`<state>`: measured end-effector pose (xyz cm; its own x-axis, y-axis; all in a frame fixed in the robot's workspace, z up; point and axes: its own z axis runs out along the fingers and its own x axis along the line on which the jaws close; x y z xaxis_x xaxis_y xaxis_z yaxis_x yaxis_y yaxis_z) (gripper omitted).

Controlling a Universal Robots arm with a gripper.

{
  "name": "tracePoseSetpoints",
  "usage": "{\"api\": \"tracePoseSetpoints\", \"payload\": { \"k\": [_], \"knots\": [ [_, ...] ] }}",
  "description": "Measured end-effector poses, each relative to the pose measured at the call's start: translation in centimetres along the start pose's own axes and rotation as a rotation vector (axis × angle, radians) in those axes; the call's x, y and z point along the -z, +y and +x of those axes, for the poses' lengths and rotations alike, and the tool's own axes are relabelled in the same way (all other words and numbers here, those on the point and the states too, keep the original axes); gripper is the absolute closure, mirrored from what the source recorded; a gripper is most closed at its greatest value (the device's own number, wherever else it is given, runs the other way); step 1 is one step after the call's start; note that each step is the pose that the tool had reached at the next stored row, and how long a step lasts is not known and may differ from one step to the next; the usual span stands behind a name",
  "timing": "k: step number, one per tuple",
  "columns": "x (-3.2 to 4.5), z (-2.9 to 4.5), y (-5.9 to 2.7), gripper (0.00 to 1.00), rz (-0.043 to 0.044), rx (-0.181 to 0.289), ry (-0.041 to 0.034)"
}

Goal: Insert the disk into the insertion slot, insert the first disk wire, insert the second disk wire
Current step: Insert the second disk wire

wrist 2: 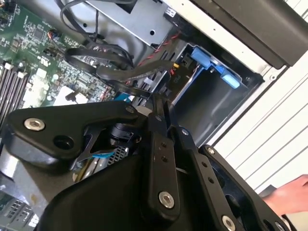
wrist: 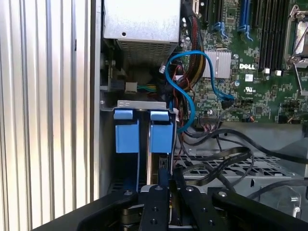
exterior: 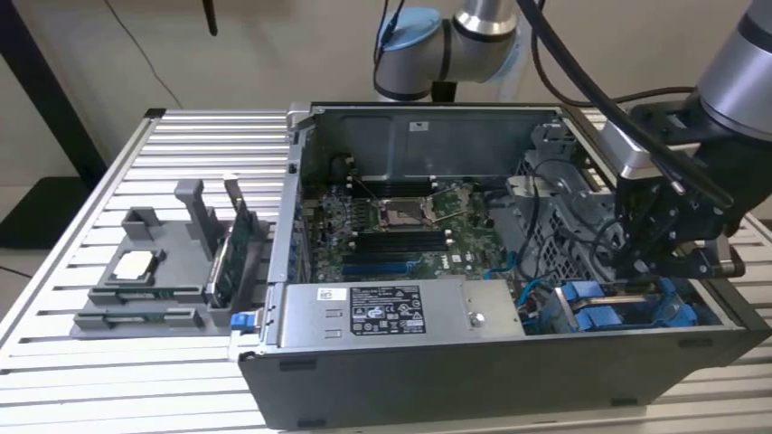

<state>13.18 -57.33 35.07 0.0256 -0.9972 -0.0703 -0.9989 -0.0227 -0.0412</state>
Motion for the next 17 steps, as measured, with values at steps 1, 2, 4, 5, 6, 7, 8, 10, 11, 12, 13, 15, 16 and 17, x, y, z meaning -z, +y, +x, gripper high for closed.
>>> {"api": "tracePoseSetpoints", "payload": {
  "k": [1,2,4,5,6,7,8,10,11,12,13,15,16,17],
  "knots": [
    [-0.09,0.02,0.00,0.84,0.0000,0.000,-0.0004],
    [-0.18,0.05,0.00,0.84,0.0001,0.000,-0.0009],
    [-0.32,0.06,-0.03,0.84,0.0000,0.000,-0.0014],
    [-0.37,0.07,-0.06,0.84,0.0001,0.000,-0.0023],
    [-0.42,0.07,-0.10,0.84,0.0001,0.000,-0.0031],
    [-0.48,0.08,-0.14,0.84,0.0001,0.000,-0.0040],
    [-0.52,0.08,-0.18,0.84,0.0001,0.000,-0.0042],
    [-0.58,0.08,-0.19,0.84,0.0001,0.000,-0.0042],
    [-0.63,0.09,-0.23,0.84,0.0001,0.000,-0.0045],
    [-0.67,0.10,-0.27,0.84,0.0001,0.000,-0.0049],
    [-0.70,0.10,-0.30,0.84,0.0001,0.000,-0.0052],
    [-0.77,0.10,-0.33,0.84,0.0001,0.000,-0.0058],
    [-0.81,0.11,-0.34,0.84,0.0002,0.000,-0.0061],
    [-0.85,0.11,-0.35,0.84,0.0002,0.000,-0.0065]
  ]
}}
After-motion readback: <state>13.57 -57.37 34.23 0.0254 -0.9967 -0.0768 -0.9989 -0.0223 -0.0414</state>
